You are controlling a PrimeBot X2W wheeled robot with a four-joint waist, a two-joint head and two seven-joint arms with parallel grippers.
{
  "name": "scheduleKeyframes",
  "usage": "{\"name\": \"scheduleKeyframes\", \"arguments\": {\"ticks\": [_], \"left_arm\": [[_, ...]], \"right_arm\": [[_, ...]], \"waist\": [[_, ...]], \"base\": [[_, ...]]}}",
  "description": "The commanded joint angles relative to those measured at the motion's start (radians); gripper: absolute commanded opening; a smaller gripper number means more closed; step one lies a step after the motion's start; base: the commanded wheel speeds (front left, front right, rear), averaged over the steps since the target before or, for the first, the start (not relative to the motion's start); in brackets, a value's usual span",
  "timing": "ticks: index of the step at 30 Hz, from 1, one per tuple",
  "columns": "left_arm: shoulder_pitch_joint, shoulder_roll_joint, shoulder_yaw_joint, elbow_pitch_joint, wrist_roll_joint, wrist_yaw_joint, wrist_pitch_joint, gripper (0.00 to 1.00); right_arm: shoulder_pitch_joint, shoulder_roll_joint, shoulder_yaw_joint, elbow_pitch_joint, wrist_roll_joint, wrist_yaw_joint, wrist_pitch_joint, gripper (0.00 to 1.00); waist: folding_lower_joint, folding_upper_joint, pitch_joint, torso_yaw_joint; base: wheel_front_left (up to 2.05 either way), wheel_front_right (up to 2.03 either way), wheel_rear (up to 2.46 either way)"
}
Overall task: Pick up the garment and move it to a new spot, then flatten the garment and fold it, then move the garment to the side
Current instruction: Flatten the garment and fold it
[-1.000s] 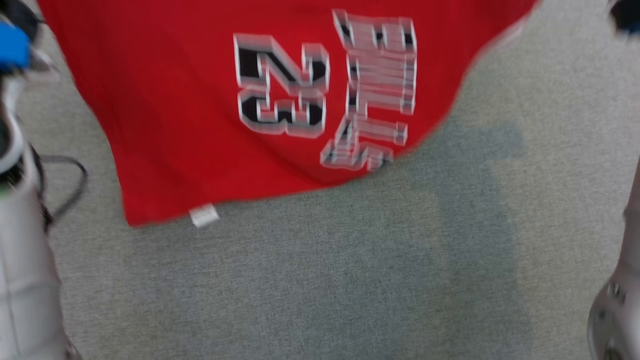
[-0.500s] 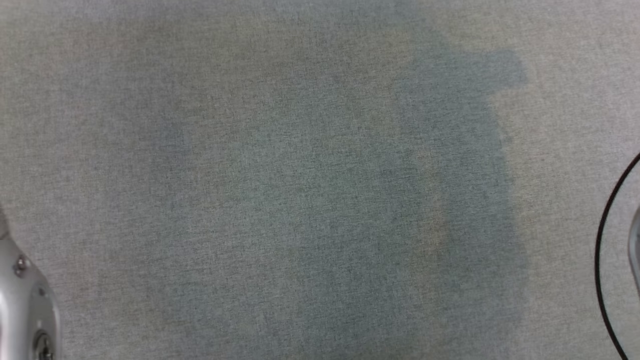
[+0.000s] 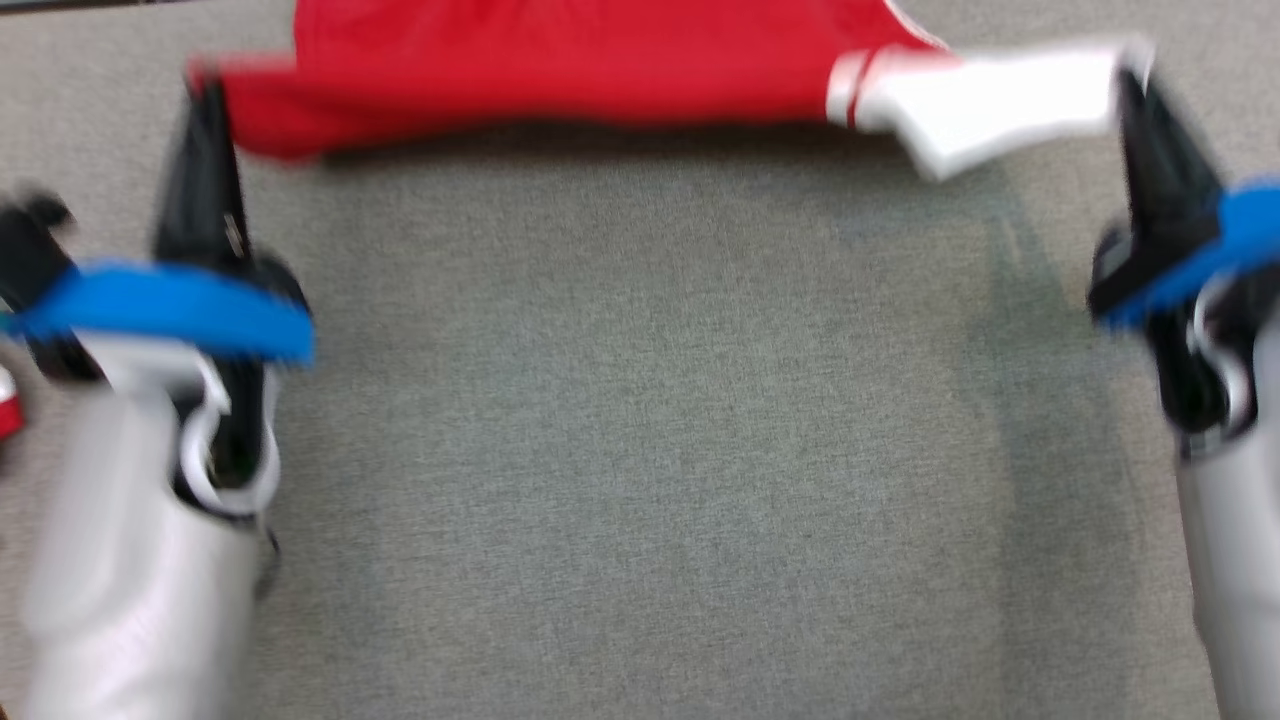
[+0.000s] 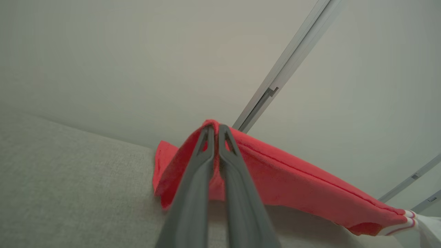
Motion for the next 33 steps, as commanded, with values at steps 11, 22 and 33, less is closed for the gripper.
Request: {"name": "scheduleKeyframes", "arguments": {"ticks": [11, 22, 33], "left_arm": [[0.462, -0.027, -0.111, -0.1, 0.005, 0.051, 0.076, 0.0], [0.699, -0.002, -0.165, -0.295, -0.011, 0.174, 0.234, 0.0], [0.839, 0.107, -0.162, -0.472, -0.006, 0.293, 0.406, 0.0]], "right_arm": [[0.62, 0.125, -0.121, -0.411, -0.018, 0.0, 0.442, 0.0], [0.903, 0.166, -0.155, -0.705, 0.033, 0.0, 0.765, 0.0], [0.999, 0.166, -0.178, -0.764, 0.097, 0.0, 0.881, 0.0]], "waist": [[0.0002, 0.0, -0.202, 0.016], [0.0002, 0.0, -0.285, 0.037], [0.0002, 0.0, -0.293, 0.053]], "base": [[0.0, 0.0, 0.0], [0.0, 0.0, 0.0], [0.0, 0.0, 0.0]]}}
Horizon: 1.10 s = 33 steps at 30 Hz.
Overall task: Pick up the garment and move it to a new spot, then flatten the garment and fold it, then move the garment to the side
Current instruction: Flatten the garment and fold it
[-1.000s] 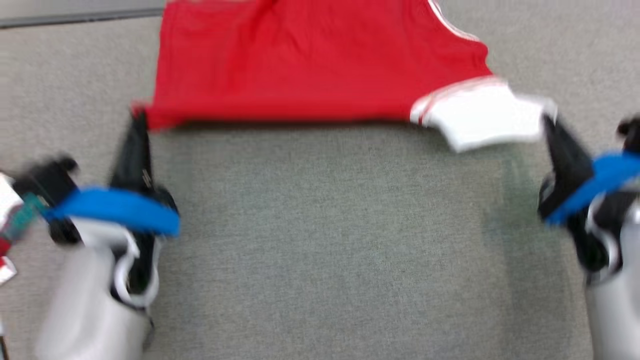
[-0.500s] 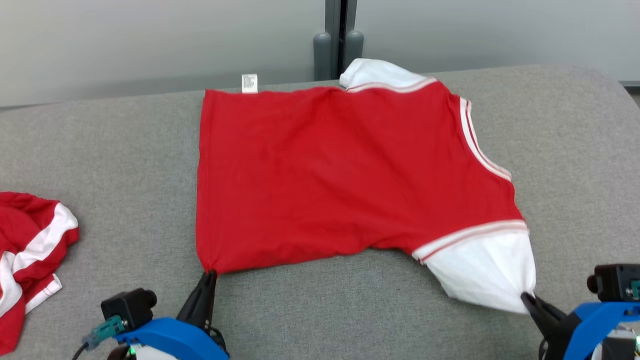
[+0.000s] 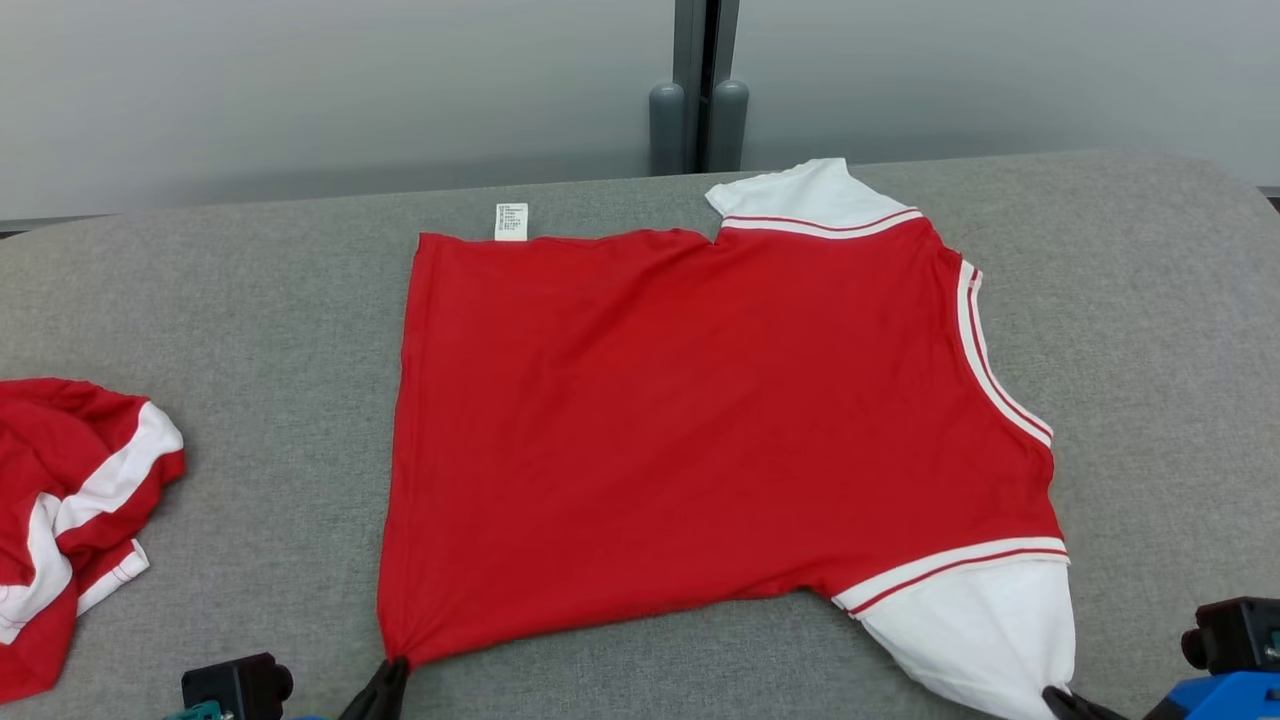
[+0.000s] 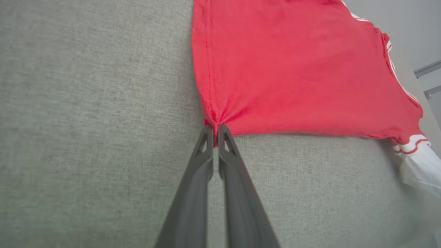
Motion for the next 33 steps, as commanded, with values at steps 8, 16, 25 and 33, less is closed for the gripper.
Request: {"name": "scheduleKeyframes", "arguments": {"ticks": [8, 16, 25, 33], "left_arm": [[0.029, 0.036, 0.002, -0.077, -0.004, 0.007, 0.032, 0.0], [-0.041, 0.059, -0.005, -0.068, -0.041, -0.067, 0.063, 0.0], [-0.2, -0.002, 0.013, -0.005, -0.12, -0.095, 0.091, 0.0], [-0.323, -0.07, 0.047, 0.126, -0.154, -0.097, 0.044, 0.0]], "right_arm": [[0.051, 0.0, 0.0, -0.035, 0.047, 0.0, 0.033, 0.0], [-0.101, 0.0, 0.028, -0.102, -0.048, 0.0, -0.043, 0.0], [-0.367, -0.062, 0.117, 0.033, -0.069, 0.0, -0.127, 0.0], [-0.531, -0.132, 0.149, 0.202, -0.08, 0.0, -0.269, 0.0]], "waist": [[0.0001, 0.0, -0.006, 0.004], [0.0001, 0.0, -0.003, -0.014], [0.0001, 0.0, 0.032, -0.004], [0.0001, 0.0, 0.071, 0.025]], "base": [[0.0, 0.0, 0.0], [0.0, 0.0, 0.0], [0.0, 0.0, 0.0], [0.0, 0.0, 0.0]]}}
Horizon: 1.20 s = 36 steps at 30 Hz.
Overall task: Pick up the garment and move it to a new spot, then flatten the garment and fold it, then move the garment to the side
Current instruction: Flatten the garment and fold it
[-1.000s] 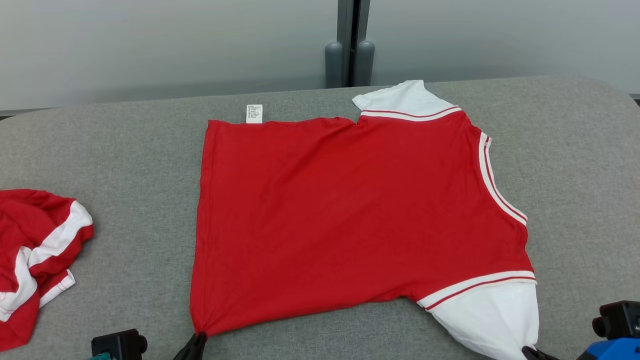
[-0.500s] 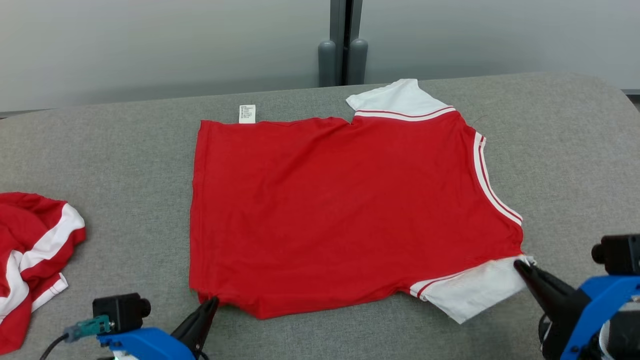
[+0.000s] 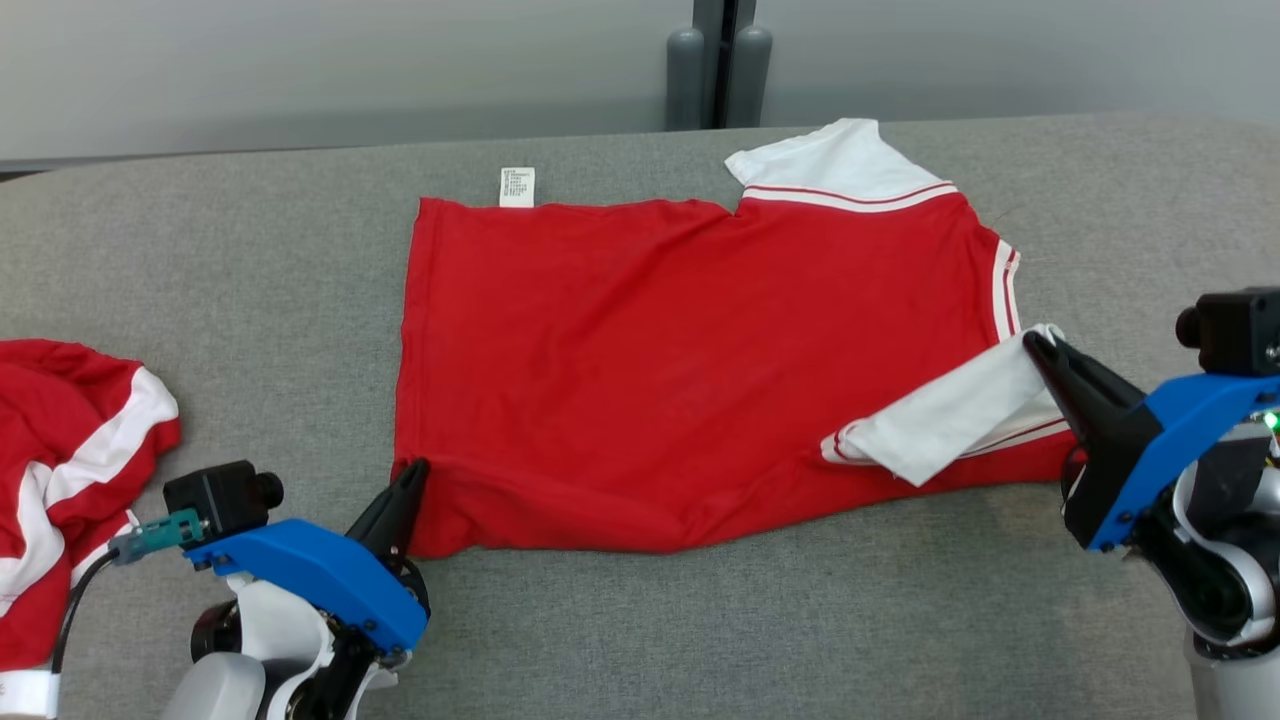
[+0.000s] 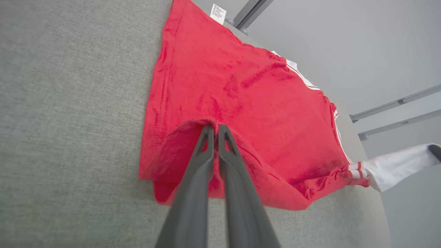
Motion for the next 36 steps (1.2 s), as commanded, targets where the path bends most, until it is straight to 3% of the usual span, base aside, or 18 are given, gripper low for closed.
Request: {"name": "scheduleKeyframes", "arguments": {"ticks": [1, 9, 17, 28, 29, 30, 31, 36], "left_arm": [[-0.029, 0.003, -0.005, 0.024, 0.023, 0.002, -0.014, 0.0], [-0.105, -0.032, -0.009, 0.14, 0.067, -0.01, -0.099, 0.0], [-0.156, -0.037, -0.013, 0.204, 0.086, -0.035, -0.148, 0.0], [-0.197, -0.036, -0.037, 0.269, 0.129, -0.03, -0.177, 0.0], [-0.201, -0.038, -0.039, 0.274, 0.135, -0.028, -0.187, 0.34], [-0.205, -0.04, -0.041, 0.278, 0.142, -0.028, -0.197, 0.63], [-0.205, -0.043, -0.042, 0.284, 0.144, -0.027, -0.205, 1.0], [-0.213, -0.052, -0.05, 0.312, 0.152, -0.043, -0.231, 1.0]], "right_arm": [[-0.031, -0.011, 0.006, 0.026, -0.004, 0.0, -0.022, 0.0], [-0.103, -0.045, 0.002, 0.149, -0.068, 0.0, -0.178, 0.0], [-0.122, -0.052, -0.004, 0.227, -0.075, 0.0, -0.231, 0.0], [-0.167, -0.05, 0.022, 0.296, -0.073, 0.0, -0.338, 0.0], [-0.174, -0.046, 0.019, 0.3, -0.078, 0.0, -0.357, 0.0], [-0.18, -0.04, 0.021, 0.306, -0.08, 0.0, -0.375, 0.19], [-0.184, -0.033, 0.027, 0.315, -0.078, 0.0, -0.388, 1.0], [-0.211, -0.011, 0.029, 0.367, -0.116, 0.0, -0.426, 1.0]], "waist": [[-0.0001, 0.0, 0.011, 0.008], [-0.0001, 0.0, 0.038, 0.021], [-0.0001, 0.0, 0.052, 0.021], [-0.0001, 0.0, 0.059, 0.025], [-0.0001, 0.0, 0.059, 0.027], [-0.0001, 0.0, 0.058, 0.029], [-0.0001, 0.0, 0.058, 0.03], [-0.0001, 0.0, 0.045, 0.04]], "base": [[0.0, 0.0, 0.0], [0.0, 0.0, 0.0], [0.0, 0.0, 0.0], [0.0, 0.0, 0.0], [0.0, 0.0, 0.0], [0.0, 0.0, 0.0], [0.0, 0.0, 0.0], [0.0, 0.0, 0.0]]}}
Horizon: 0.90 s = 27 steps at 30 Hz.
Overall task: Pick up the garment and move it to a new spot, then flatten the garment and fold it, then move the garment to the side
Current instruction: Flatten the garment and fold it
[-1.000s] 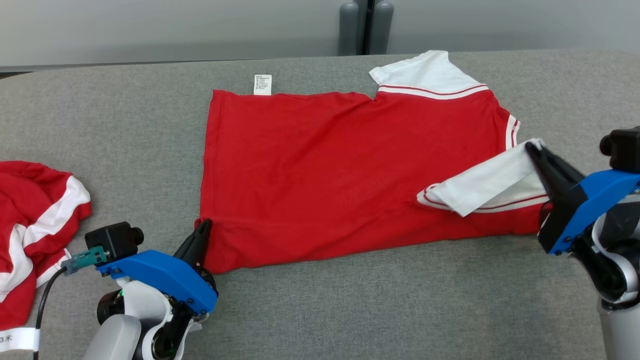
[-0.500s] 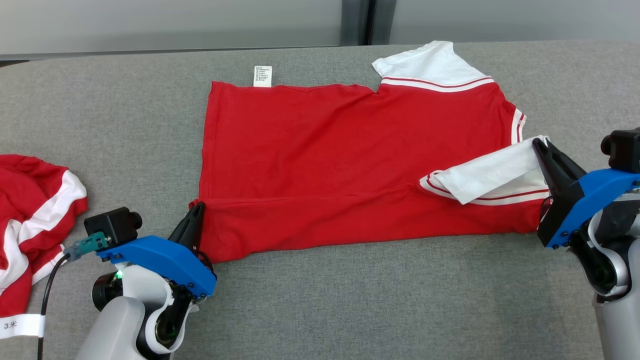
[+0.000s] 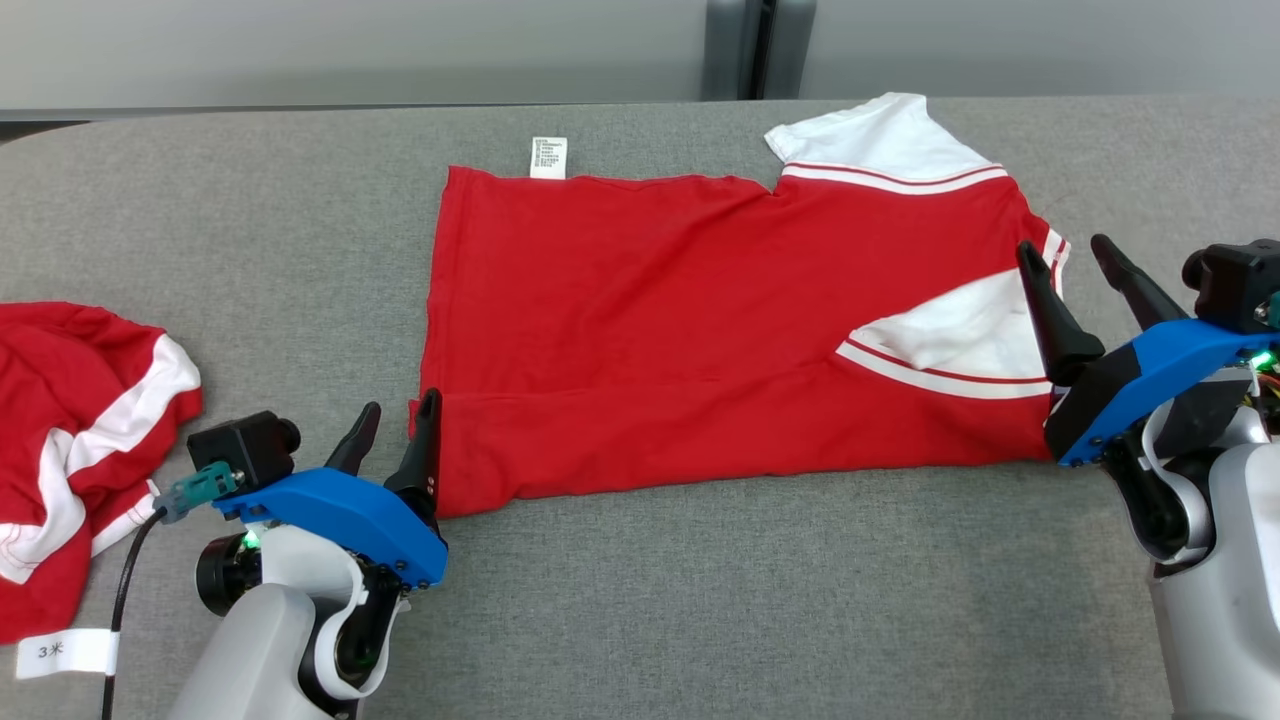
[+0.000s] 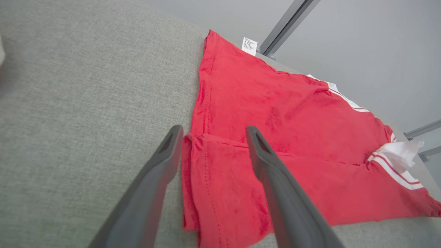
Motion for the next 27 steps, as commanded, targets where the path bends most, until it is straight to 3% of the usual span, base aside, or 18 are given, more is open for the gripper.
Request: {"name": "scheduleKeyframes", "arguments": {"ticks": [1, 9, 17, 27], "left_arm": [[-0.017, 0.002, 0.001, 0.002, 0.005, -0.006, -0.011, 1.0], [0.044, 0.014, -0.037, 0.01, 0.063, -0.028, -0.095, 1.0], [0.106, 0.038, -0.105, 0.037, 0.159, 0.027, -0.11, 1.0], [0.059, 0.027, -0.134, 0.115, 0.209, 0.076, -0.109, 1.0]], "right_arm": [[-0.016, 0.002, -0.001, 0.003, -0.009, 0.0, -0.011, 1.0], [0.057, 0.007, -0.053, 0.023, -0.023, 0.0, 0.028, 1.0], [0.18, 0.073, -0.183, -0.028, -0.113, 0.0, 0.121, 1.0], [0.129, 0.128, -0.229, 0.103, -0.153, 0.0, 0.035, 1.0]], "waist": [[-0.0001, 0.0, -0.003, 0.001], [-0.0001, 0.0, -0.05, 0.006], [-0.0001, 0.0, -0.07, -0.011], [-0.0001, 0.0, -0.026, -0.03]], "base": [[0.0, 0.0, 0.0], [0.0, 0.0, 0.0], [0.0, 0.0, 0.0], [0.0, 0.0, 0.0]]}}
